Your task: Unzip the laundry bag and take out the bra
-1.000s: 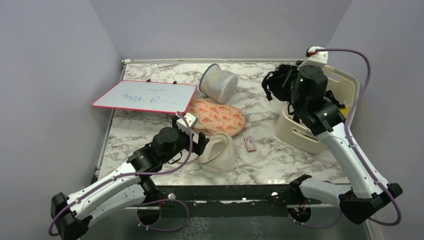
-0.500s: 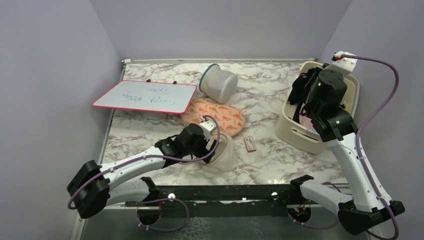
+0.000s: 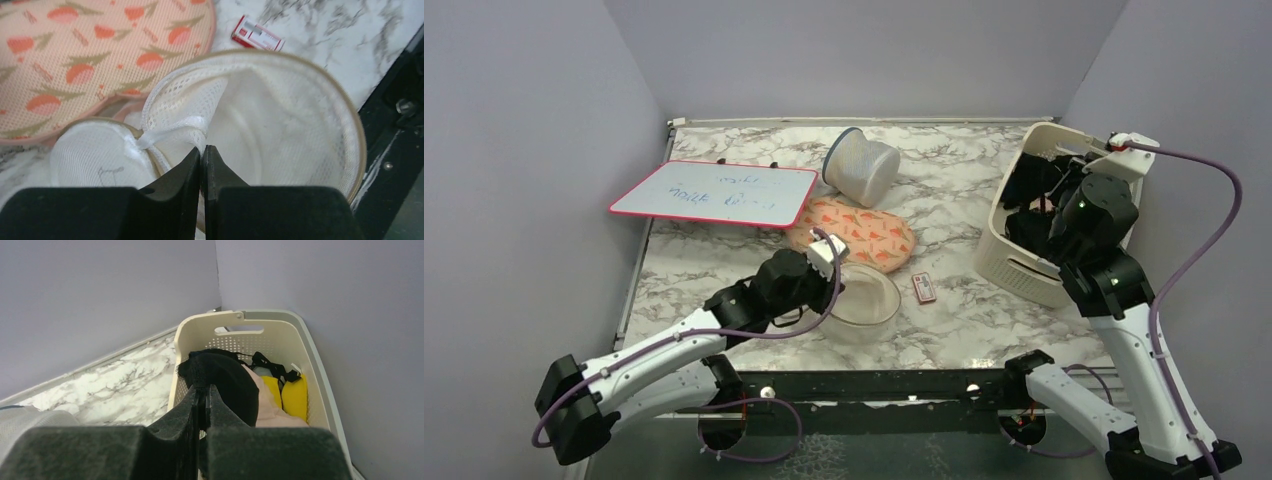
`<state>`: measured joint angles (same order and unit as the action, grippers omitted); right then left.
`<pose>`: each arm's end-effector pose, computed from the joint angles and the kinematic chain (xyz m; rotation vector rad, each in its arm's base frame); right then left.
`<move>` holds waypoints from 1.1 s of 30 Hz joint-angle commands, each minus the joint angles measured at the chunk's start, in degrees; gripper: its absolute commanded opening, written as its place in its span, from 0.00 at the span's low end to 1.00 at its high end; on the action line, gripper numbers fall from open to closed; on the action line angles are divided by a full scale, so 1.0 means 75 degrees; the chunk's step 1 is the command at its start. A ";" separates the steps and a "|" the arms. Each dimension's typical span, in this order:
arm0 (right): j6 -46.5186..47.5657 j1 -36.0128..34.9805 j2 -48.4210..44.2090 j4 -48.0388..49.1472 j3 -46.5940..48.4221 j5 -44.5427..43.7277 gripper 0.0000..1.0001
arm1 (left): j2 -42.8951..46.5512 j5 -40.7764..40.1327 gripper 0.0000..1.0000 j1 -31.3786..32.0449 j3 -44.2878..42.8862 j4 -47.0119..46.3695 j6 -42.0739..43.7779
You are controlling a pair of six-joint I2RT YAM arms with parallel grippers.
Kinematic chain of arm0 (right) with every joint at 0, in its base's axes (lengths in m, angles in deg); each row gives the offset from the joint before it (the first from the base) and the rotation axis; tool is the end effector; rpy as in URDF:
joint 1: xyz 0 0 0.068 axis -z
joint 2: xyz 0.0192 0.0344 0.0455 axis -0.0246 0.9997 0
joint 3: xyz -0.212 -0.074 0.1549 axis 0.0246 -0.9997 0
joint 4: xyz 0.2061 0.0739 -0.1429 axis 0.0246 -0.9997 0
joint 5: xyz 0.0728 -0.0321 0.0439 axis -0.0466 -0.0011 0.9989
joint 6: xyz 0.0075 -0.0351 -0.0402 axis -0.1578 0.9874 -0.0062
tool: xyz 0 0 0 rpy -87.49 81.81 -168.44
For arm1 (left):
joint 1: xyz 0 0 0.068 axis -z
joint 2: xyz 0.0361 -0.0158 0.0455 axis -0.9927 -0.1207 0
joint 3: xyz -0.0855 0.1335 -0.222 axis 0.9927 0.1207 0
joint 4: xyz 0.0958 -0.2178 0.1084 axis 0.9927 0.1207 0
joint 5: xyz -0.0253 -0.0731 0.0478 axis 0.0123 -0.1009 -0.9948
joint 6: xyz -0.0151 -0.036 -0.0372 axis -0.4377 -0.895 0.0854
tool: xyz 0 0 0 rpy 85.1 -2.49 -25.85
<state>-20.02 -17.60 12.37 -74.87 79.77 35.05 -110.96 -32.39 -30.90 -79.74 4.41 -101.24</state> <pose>0.1541 0.0255 0.4394 0.4787 1.5646 -0.3043 0.1286 -0.1660 0.2465 0.7499 2.0311 -0.6735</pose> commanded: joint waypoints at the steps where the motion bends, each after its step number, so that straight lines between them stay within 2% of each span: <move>1: 0.0048 0.0045 0.0100 0.0032 -0.0223 -0.0033 0.01 | 0.1086 0.0394 0.00 0.0157 0.0506 -0.1085 0.0289; 11: -0.0388 0.0038 0.0490 -0.0006 -0.0186 -0.0907 0.01 | 0.2570 0.0484 0.00 0.0265 0.1321 -0.2136 0.0755; 19: -0.0618 0.0044 0.0664 0.0562 -0.0822 -0.1780 0.01 | 0.2908 -0.0478 0.00 0.0287 0.1343 -0.1590 0.0972; 25: 0.0365 0.0051 0.0564 0.1571 -0.1028 -0.2056 0.01 | 0.2698 -0.2327 0.00 0.0360 0.0895 0.0236 -0.0244; 29: 0.1178 0.0050 0.0595 0.2244 -0.1284 -0.2310 0.01 | 0.2701 -0.2540 0.00 0.0369 0.0916 0.0451 -0.0964; 33: 0.1241 0.0142 0.0497 0.2361 -0.1761 -0.2258 0.01 | 0.2645 -0.2511 0.00 0.0366 0.1081 0.0444 -0.1404</move>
<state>-13.86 -17.53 17.31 -62.00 69.74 20.23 -91.03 -47.91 -28.46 -71.26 6.16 -105.81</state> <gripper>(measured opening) 0.020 0.001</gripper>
